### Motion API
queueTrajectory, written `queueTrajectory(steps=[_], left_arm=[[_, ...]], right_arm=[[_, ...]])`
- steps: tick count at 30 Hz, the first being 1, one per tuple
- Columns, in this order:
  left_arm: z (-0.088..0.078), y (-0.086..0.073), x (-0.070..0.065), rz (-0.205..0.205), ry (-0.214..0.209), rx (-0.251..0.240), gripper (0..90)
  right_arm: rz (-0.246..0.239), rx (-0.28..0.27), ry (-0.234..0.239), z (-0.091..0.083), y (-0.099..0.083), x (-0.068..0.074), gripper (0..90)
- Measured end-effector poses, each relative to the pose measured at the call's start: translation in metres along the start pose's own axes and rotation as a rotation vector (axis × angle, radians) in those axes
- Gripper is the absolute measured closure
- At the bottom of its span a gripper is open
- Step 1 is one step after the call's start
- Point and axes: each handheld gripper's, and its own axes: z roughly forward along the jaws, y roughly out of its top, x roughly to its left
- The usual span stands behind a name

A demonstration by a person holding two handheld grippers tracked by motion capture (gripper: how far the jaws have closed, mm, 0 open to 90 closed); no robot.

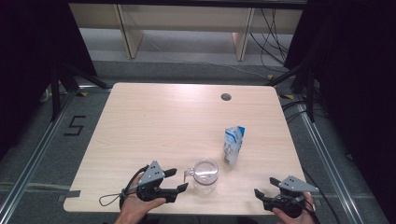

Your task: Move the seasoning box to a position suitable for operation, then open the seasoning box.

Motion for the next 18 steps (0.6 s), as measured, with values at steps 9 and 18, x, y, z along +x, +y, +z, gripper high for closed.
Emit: queueTrajectory(steps=[9, 18], left_arm=[[-0.007, 0.011, -0.004, 0.080, 0.028, -0.053, 54.7], [-0.008, 0.021, -0.010, 0.141, 0.042, -0.076, 80.4]], right_arm=[[0.000, 0.002, -0.007, 0.000, 0.000, 0.001, 24.2], [0.026, 0.006, -0.003, 0.000, 0.001, 0.005, 24.5]])
